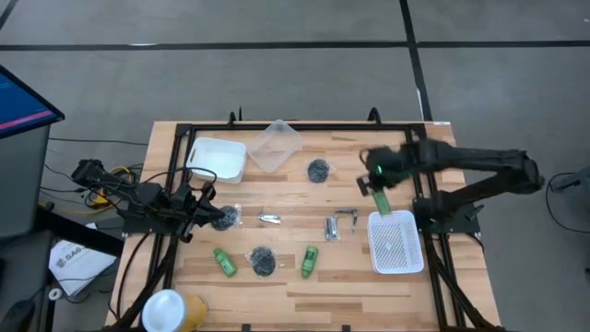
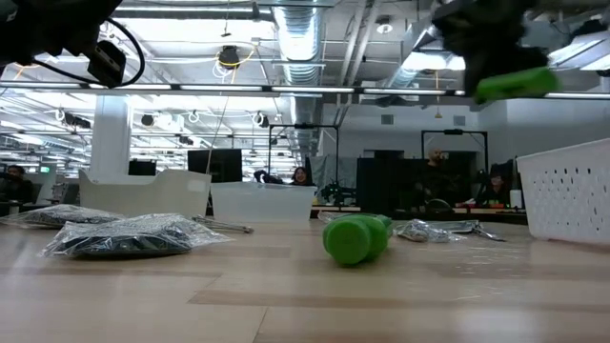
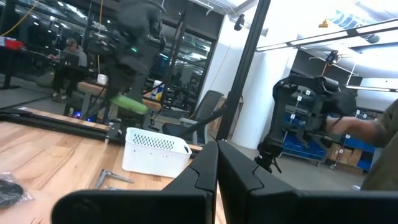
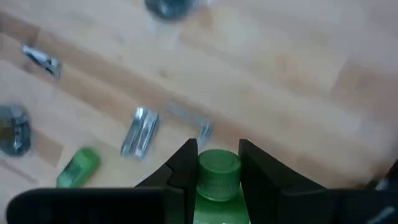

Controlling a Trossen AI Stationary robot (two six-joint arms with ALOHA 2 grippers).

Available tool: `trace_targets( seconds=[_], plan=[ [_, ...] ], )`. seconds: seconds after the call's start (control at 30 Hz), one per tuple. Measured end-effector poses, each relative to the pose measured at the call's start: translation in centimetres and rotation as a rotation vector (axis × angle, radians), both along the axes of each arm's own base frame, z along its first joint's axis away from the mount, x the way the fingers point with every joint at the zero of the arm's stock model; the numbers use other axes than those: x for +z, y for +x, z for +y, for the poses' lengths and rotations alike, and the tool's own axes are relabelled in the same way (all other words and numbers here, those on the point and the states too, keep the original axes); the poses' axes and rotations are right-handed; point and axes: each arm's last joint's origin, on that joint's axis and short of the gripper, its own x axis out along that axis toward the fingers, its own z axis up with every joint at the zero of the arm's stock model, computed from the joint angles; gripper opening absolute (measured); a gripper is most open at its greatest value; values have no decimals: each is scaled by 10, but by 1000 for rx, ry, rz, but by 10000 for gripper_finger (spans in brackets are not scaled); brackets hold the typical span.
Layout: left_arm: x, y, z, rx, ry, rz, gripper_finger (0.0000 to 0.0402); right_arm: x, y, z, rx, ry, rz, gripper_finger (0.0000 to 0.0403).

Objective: Pick & Place Travel size toiletries
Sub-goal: Put the green shampoo into the bottom white bin

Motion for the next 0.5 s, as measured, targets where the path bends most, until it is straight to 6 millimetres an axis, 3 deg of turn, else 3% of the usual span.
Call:
trace_targets(
  seconds=[0.23, 0.5],
  plan=[
    [0, 0, 0, 0, 0, 0, 1, -42, -25, 52, -149, 69, 103, 83],
    [0, 0, 0, 1, 0, 0, 1, -70, -35, 80, -225, 76, 145, 83]
  ],
)
